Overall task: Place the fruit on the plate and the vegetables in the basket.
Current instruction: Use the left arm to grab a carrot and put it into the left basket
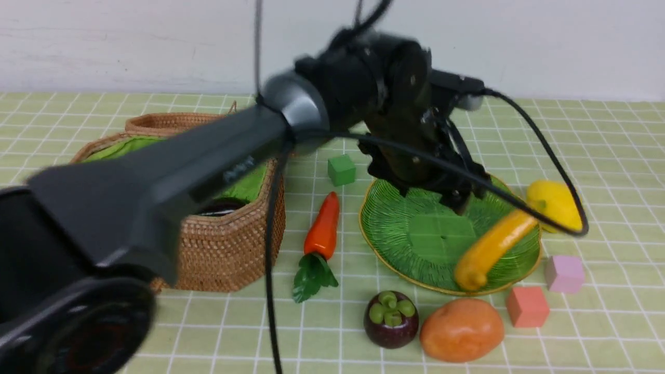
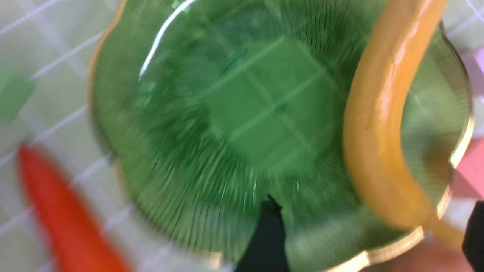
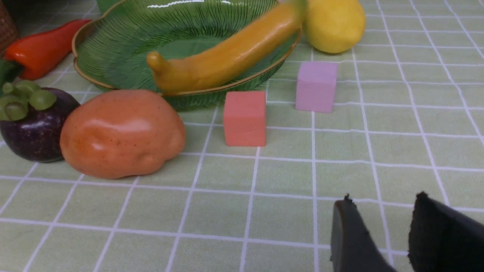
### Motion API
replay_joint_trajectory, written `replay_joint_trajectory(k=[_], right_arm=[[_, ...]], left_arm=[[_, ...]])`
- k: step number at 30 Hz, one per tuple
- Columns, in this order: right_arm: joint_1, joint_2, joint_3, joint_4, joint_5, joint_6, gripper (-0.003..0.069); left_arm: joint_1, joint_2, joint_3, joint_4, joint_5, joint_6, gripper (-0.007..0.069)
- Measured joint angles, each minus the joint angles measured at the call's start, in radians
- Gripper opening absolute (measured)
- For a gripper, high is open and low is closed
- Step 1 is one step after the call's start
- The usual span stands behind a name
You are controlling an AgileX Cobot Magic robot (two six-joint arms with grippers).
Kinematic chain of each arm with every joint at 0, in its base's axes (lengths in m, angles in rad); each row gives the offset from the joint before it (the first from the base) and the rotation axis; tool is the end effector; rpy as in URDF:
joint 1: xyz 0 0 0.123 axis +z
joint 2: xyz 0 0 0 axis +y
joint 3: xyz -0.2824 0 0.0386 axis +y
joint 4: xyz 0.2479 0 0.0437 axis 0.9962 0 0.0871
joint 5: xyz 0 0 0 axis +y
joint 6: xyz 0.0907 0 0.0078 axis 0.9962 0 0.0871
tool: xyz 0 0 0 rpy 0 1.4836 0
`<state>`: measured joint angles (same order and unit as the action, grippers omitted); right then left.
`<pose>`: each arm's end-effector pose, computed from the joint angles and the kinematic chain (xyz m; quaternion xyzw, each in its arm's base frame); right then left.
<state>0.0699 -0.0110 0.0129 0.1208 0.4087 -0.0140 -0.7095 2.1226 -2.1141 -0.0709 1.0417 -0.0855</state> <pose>0.0510 0.0080 0.1729 -0.0031 0.8108 0.0681 0.5813 0.3613 -0.3176 0.3102 0.2852 0.9100 -0.1476 0.2624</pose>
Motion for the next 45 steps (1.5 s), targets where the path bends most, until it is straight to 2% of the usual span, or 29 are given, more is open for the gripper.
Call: replay_joint_trajectory(k=[1,2,3,5,6,7,9,10,14,17,19,20,21,22,23,25,26,31,45], right_arm=[[0.0,0.0,0.0,0.0,0.0,0.0,0.024],[0.0,0.0,0.0,0.0,0.0,0.0,0.024],[0.0,0.0,0.0,0.0,0.0,0.0,0.024],[0.0,0.0,0.0,0.0,0.0,0.0,0.024],[0.0,0.0,0.0,0.0,0.0,0.0,0.024],[0.0,0.0,0.0,0.0,0.0,0.0,0.024],[0.0,0.0,0.0,0.0,0.0,0.0,0.024],[0.0,0.0,0.0,0.0,0.0,0.0,0.024],[0.0,0.0,0.0,0.0,0.0,0.0,0.024],[0.0,0.0,0.0,0.0,0.0,0.0,0.024],[0.0,0.0,0.0,0.0,0.0,0.0,0.024],[0.0,0.0,0.0,0.0,0.0,0.0,0.024],[0.0,0.0,0.0,0.0,0.0,0.0,0.024],[0.0,0.0,0.0,0.0,0.0,0.0,0.024],[0.0,0.0,0.0,0.0,0.0,0.0,0.024],[0.0,0.0,0.0,0.0,0.0,0.0,0.024],[0.0,0.0,0.0,0.0,0.0,0.0,0.024],[0.0,0.0,0.0,0.0,0.0,0.0,0.024],[0.0,0.0,0.0,-0.001,-0.001,0.0,0.024]], left_arm=[[0.006,-0.023,-0.001,0.018,0.03,-0.015,0.0528],[0.01,-0.035,-0.001,0.021,0.037,-0.021,0.0517],[0.029,-0.082,-0.004,0.048,0.095,-0.046,0.0414],[0.047,-0.114,-0.005,0.059,0.132,-0.062,0.0321],[0.075,-0.155,-0.005,0.071,0.175,-0.084,0.0175],[0.089,-0.172,-0.001,0.071,0.187,-0.102,0.0097],[0.105,-0.197,0.027,0.081,0.197,-0.128,0.0002],[0.11,-0.208,0.049,0.084,0.197,-0.135,-0.0013],[0.104,-0.21,0.176,0.088,0.197,-0.149,-0.0006],[0.097,-0.179,0.241,0.088,0.196,-0.149,0.0056],[0.097,-0.132,0.262,0.095,0.153,-0.149,0.0188],[0.097,-0.128,0.262,0.097,0.148,-0.149,0.0198],[0.097,-0.103,0.262,0.117,0.113,-0.149,0.0285],[0.097,-0.086,0.262,0.129,0.093,-0.149,0.0336],[0.097,-0.084,0.262,0.13,0.089,-0.149,0.0345],[0.097,-0.036,0.262,0.155,0.044,-0.149,0.0449],[0.097,-0.024,0.262,0.161,0.03,-0.149,0.0468],[0.097,0.025,0.263,0.207,-0.016,-0.149,0.0501],[0.094,0.079,0.262,0.263,-0.072,-0.153,0.0492]])
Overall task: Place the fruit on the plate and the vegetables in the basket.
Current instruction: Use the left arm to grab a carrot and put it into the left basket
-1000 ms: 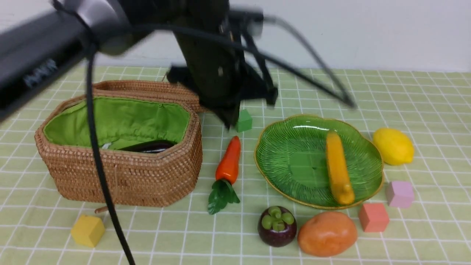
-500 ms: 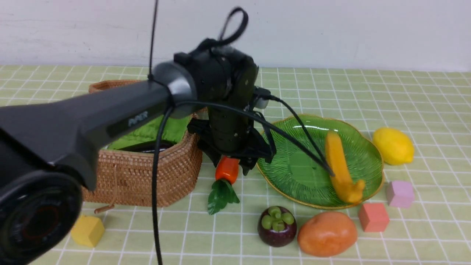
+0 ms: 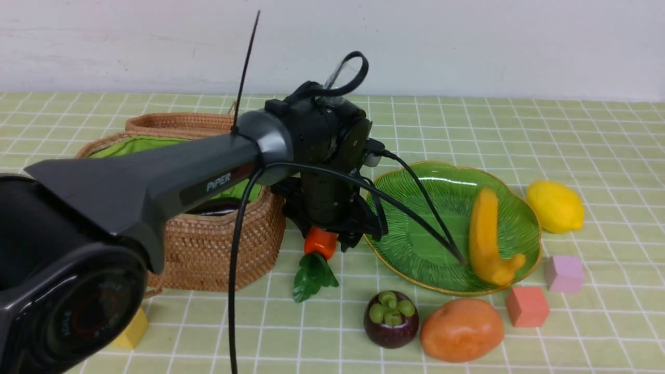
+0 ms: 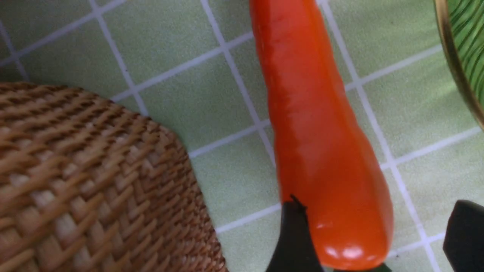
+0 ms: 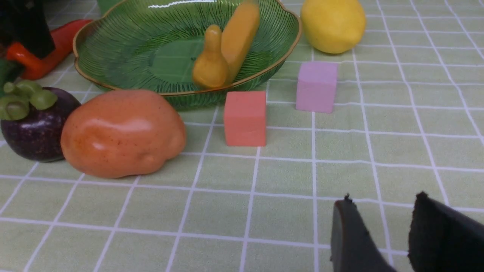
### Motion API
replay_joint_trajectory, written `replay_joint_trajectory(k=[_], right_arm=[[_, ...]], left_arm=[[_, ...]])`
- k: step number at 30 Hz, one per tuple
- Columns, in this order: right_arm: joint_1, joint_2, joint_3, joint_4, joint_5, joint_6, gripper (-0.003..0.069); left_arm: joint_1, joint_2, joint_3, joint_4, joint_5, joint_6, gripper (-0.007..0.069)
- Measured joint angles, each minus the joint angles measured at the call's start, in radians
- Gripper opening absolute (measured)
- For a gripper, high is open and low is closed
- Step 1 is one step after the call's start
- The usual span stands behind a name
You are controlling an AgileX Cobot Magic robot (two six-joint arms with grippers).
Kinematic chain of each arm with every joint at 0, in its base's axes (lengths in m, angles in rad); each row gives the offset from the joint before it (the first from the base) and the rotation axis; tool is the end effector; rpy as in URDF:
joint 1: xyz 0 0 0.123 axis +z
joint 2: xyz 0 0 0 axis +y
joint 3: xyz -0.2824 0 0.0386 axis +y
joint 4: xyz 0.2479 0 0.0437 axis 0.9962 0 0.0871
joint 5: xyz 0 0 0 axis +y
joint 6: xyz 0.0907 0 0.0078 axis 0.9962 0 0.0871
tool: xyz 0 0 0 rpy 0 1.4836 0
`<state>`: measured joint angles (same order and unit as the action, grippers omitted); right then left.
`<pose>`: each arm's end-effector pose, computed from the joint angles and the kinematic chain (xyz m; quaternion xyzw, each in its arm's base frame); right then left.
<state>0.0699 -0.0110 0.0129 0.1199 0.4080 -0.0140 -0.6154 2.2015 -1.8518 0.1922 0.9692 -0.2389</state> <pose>0.0510 0.0079 0.1730 -0.0033 0.8106 0.0677 0.5816 0.3970 -0.2631 0.1999 0.2231 0.9563 0.0097 0.1890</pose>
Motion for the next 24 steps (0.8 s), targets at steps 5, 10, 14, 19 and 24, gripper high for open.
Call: replay_joint_trajectory(k=[5,10,14,19,24], right_arm=[[0.0,0.0,0.0,0.0,0.0,0.0,0.024],[0.0,0.0,0.0,0.0,0.0,0.0,0.024],[0.0,0.0,0.0,0.0,0.0,0.0,0.024],[0.0,0.0,0.0,0.0,0.0,0.0,0.024],[0.0,0.0,0.0,0.0,0.0,0.0,0.024]], left_arm=[[-0.007,0.011,-0.003,0.032,-0.001,-0.014,0.047],[-0.007,0.013,-0.004,0.036,-0.023,-0.019,0.0409],[-0.007,0.014,-0.005,0.035,-0.034,-0.019,0.0361],[-0.007,0.014,-0.006,0.035,-0.03,-0.018,0.0297],[-0.007,0.024,-0.034,0.032,0.0,-0.018,0.029]])
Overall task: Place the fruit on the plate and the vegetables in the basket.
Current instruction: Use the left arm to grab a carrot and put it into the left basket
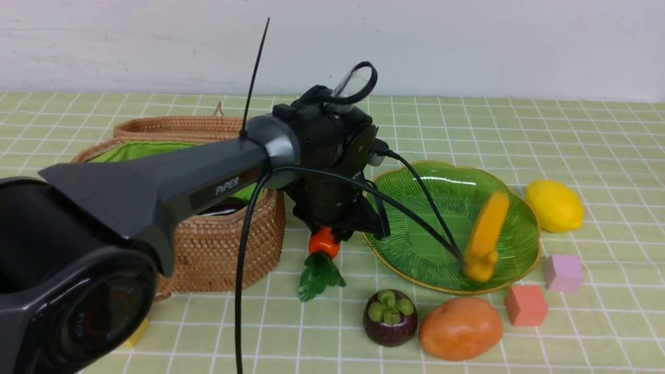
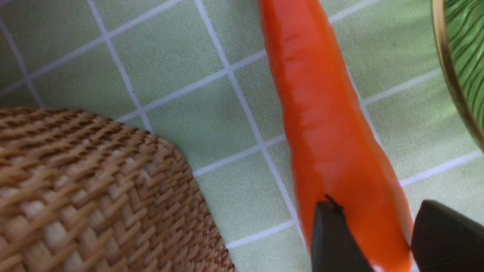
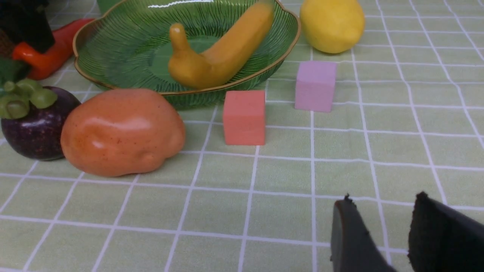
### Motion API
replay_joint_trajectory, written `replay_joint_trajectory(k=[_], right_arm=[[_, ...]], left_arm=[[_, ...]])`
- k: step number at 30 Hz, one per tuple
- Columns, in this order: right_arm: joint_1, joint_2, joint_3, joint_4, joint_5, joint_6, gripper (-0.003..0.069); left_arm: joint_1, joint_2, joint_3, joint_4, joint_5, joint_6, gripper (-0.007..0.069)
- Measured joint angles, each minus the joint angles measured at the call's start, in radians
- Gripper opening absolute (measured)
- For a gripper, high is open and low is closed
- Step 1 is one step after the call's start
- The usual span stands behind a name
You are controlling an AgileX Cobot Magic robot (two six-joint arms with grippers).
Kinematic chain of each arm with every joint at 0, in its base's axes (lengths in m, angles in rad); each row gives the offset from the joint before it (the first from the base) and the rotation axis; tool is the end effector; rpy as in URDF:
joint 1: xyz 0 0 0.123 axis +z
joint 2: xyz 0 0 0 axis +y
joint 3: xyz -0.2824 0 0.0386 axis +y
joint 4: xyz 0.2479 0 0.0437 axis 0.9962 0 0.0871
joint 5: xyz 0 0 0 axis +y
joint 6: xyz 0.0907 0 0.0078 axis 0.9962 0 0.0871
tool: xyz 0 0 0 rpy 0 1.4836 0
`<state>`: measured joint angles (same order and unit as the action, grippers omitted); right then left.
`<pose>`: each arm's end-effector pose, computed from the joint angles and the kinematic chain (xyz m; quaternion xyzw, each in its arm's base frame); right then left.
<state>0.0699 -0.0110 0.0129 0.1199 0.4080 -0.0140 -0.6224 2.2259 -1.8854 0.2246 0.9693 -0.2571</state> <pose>0.0510 0.0079 0.1730 -0.0033 0.8106 0.0677 0.5816 0.4016 -0.2676 0.1980 0.2234 0.9540 0.0190 0.1992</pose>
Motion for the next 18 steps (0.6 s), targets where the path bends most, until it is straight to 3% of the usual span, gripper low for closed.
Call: replay_joint_trajectory(k=[10,18], right_arm=[[0.0,0.0,0.0,0.0,0.0,0.0,0.024],[0.0,0.0,0.0,0.0,0.0,0.0,0.024]], left_arm=[[0.003,0.021,-0.103,-0.077,0.094,0.044,0.0288],[0.003,0.021,-0.139,-0.093,0.156,0.08,0.0351]])
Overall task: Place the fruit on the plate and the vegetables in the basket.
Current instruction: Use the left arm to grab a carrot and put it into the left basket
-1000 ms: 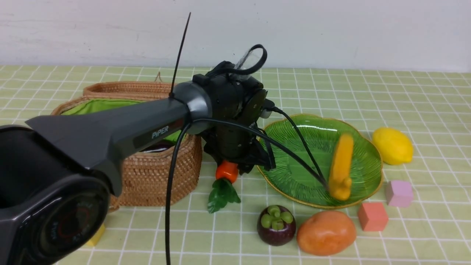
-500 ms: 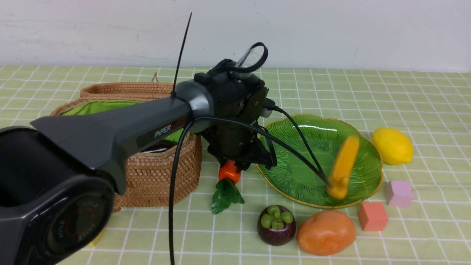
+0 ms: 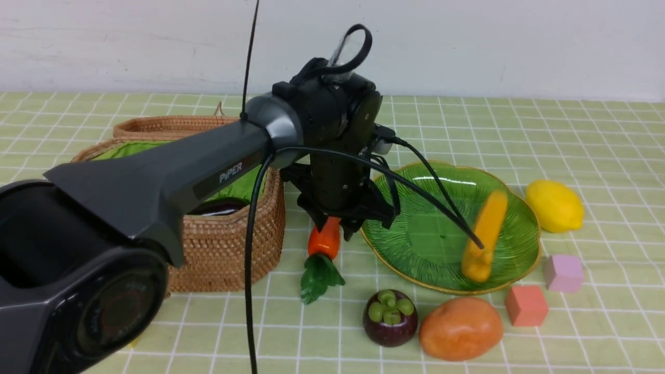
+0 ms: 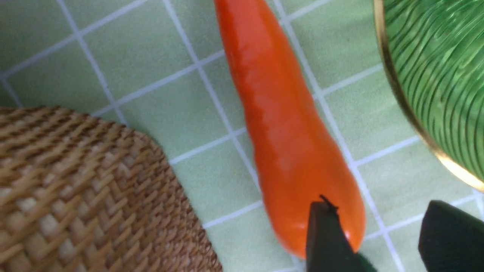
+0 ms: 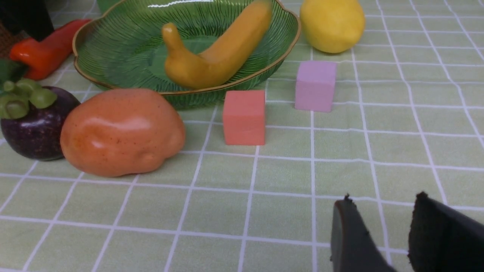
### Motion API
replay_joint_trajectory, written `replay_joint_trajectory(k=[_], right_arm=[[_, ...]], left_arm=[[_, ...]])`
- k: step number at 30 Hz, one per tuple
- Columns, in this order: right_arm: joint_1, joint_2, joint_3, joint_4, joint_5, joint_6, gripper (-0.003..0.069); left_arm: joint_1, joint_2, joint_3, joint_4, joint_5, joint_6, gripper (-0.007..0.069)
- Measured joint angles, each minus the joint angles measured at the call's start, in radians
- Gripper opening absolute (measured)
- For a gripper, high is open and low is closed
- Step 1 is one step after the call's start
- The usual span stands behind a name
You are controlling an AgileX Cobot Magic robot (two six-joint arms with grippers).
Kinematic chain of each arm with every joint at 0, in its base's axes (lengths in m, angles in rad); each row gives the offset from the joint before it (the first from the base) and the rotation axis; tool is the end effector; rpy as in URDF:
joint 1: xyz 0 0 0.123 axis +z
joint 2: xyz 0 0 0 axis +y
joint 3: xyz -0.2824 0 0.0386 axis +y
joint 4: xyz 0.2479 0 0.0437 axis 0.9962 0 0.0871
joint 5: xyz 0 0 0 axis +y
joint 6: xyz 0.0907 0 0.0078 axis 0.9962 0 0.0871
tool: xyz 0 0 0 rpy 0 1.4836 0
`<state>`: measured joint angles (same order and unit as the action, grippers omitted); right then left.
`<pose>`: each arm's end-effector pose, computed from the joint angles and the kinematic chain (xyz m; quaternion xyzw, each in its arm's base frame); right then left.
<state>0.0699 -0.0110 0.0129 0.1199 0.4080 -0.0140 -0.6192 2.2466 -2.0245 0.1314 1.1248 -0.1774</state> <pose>0.0510 0.0079 0.1730 -0.0033 0.8106 0.0677 0.5816 0.4021 -0.2733 0.2212 0.2343 0.9577 -0.0020 0.1669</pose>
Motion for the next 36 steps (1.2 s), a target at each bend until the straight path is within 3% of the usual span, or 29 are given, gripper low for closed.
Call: replay_joint_trajectory(k=[18,23,36], right_arm=[[0.0,0.0,0.0,0.001,0.0,0.0,0.024],[0.0,0.0,0.0,0.001,0.0,0.0,0.024],[0.0,0.0,0.0,0.001,0.0,0.0,0.024]], left_arm=[[-0.052,0.0,-0.001,0.044,-0.005,0.092,0.047],[-0.048,0.0,-0.001,0.081,-0.037,0.077,0.0506],[-0.047,0.052,-0.001,0.172,-0.056,-0.009,0.0509]])
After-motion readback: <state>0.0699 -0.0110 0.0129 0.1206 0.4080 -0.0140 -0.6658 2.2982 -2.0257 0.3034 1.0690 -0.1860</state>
